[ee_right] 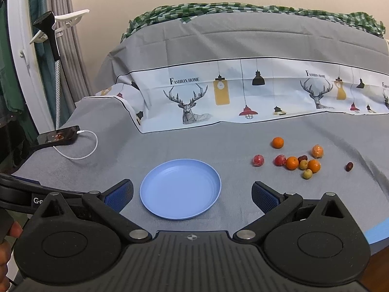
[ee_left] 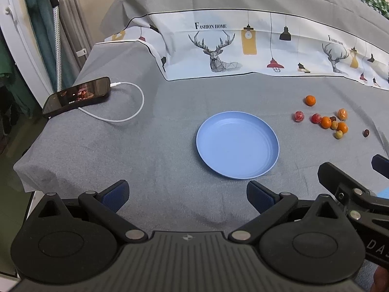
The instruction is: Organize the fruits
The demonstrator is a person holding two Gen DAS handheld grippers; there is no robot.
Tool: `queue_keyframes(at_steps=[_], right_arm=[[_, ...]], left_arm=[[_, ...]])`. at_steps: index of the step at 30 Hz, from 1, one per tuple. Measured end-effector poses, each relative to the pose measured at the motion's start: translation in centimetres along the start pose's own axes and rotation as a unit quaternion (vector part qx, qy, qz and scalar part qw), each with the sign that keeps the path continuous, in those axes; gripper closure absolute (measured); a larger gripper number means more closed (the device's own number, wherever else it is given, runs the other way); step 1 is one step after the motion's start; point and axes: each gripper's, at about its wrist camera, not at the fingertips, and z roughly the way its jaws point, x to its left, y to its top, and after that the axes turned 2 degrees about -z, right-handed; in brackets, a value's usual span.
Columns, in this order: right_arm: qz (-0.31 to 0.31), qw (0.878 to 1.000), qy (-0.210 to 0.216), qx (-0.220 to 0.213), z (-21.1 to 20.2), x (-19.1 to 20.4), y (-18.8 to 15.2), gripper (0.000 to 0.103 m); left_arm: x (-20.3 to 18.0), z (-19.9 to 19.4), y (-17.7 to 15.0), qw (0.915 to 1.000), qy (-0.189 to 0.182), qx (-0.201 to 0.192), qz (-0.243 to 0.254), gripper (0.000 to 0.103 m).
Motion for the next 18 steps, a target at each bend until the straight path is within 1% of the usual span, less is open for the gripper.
queue_keyframes(at_steps=[10, 18], right_arm=[[0.002, 1.000, -0.001, 0.004, 0.12, 0.04, 0.01, 0.000], [-0.003, 1.000, -0.004, -0.006, 0.33, 0.00, -0.03, 0.000]], left_arm=[[-0.15, 0.17, -0.14, 1.0000, 0.001, 0.002, 0.000, 0.000], [-0.11, 0.36, -0.24, 1.0000, 0.001, 0.005, 0.000, 0.000]])
